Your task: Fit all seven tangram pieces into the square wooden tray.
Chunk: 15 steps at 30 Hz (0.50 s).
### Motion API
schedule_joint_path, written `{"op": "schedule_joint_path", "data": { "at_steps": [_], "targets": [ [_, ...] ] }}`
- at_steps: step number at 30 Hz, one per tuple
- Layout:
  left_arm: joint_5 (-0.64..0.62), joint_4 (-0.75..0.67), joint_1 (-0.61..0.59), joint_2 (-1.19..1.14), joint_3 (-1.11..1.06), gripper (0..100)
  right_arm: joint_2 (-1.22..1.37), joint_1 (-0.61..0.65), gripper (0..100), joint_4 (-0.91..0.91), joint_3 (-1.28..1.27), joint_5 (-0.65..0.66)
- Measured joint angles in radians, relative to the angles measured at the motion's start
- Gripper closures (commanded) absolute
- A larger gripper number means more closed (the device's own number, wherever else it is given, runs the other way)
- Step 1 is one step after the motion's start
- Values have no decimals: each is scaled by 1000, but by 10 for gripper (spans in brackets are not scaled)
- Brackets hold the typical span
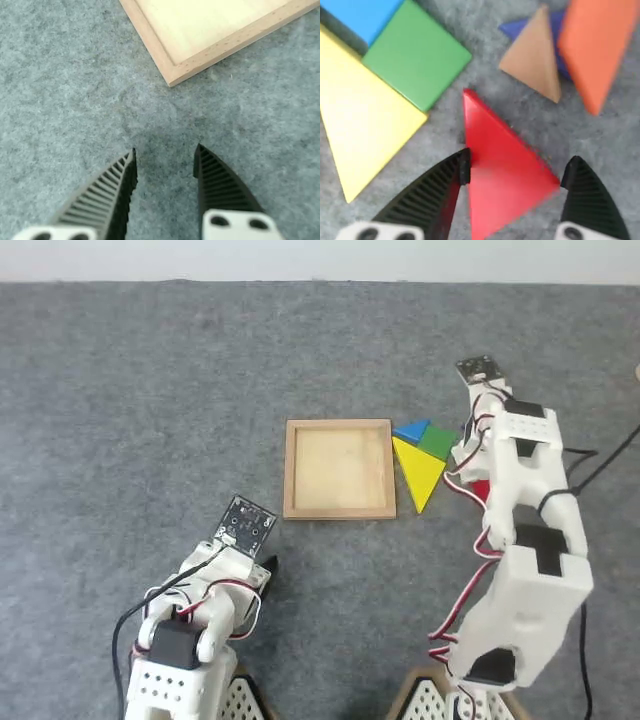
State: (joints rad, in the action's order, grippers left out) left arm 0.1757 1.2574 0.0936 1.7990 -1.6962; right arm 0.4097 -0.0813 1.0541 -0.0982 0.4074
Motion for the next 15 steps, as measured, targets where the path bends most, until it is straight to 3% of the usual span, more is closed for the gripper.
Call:
{"op": "schedule_joint_path", "data": {
  "at_steps": [15],
  "targets": [
    [0, 0, 0, 0, 0, 817, 75, 0, 690, 40, 64, 2]
  ]
}}
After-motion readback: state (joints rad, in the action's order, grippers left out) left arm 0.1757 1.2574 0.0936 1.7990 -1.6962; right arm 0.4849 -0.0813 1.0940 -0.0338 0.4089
